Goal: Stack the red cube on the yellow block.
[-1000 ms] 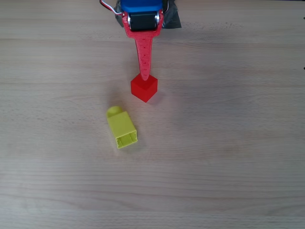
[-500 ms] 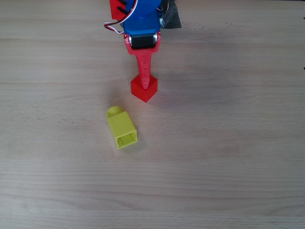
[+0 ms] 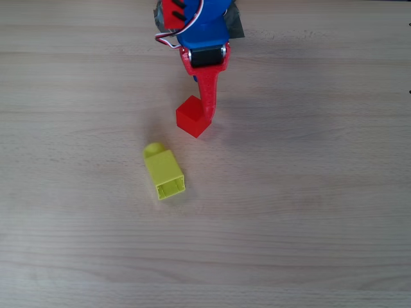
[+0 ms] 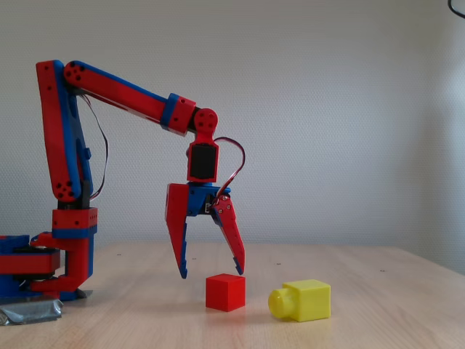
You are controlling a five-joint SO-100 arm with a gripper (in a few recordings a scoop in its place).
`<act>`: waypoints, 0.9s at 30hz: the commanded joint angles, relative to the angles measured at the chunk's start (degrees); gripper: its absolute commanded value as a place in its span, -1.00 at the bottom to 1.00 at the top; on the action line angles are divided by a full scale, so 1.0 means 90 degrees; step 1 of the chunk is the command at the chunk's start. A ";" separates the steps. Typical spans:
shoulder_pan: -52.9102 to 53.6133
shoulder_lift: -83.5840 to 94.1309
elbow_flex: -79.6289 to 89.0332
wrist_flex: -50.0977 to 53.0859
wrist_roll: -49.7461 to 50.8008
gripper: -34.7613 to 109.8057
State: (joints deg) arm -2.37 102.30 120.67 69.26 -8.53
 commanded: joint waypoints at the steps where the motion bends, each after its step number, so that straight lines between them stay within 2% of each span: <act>1: -0.0088 0.0117 -0.0234 0.0020 -0.0068 -0.06; 16: 0.0117 -0.0039 -0.0205 -0.0215 -0.0234 -0.13; 27: 0.0225 -0.0176 -0.0176 -0.0420 -0.0352 -0.04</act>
State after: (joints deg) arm -1.41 98.79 120.67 66.01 -10.55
